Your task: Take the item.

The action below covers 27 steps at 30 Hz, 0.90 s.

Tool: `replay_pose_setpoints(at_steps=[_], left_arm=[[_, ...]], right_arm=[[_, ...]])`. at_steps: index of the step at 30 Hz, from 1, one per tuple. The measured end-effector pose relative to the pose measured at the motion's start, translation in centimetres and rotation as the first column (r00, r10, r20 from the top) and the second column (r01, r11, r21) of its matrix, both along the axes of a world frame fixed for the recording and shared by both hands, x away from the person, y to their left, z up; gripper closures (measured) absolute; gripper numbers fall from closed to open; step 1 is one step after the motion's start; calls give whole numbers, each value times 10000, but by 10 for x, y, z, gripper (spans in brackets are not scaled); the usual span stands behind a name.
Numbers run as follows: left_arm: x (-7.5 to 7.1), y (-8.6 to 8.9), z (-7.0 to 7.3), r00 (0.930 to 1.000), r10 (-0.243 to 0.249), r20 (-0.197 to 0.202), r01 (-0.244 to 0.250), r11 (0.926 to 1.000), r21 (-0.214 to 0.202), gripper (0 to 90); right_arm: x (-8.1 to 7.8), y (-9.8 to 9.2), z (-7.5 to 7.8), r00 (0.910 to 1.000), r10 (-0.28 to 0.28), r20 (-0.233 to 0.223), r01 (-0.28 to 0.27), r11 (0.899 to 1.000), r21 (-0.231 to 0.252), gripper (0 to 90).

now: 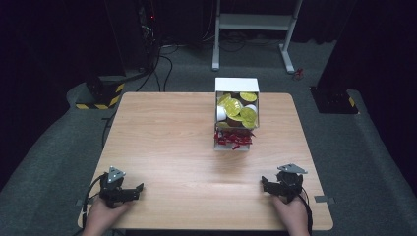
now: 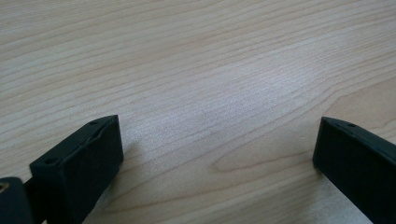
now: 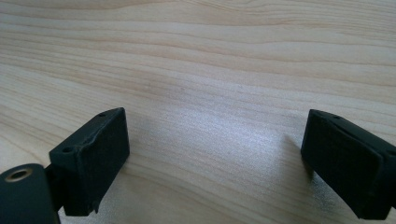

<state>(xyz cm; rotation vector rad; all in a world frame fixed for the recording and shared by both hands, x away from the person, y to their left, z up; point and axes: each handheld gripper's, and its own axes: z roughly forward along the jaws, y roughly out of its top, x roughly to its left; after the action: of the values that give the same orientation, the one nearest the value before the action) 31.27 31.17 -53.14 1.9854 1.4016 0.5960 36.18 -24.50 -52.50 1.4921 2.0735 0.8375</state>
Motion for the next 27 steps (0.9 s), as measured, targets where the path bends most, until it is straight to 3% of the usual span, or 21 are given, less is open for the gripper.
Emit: replay_pose_setpoints(at_steps=[19,27], left_arm=[[-2,0,0,9999,102,134,-101,9999,-41,65],[-3,-3,6,9997,-15,-253,18,9999,116,145]], right_arm=[[0,0,0,10000,34,16,-34,10000,-12,77],[0,0,0,10000,38,13,-38,10000,-6,77]])
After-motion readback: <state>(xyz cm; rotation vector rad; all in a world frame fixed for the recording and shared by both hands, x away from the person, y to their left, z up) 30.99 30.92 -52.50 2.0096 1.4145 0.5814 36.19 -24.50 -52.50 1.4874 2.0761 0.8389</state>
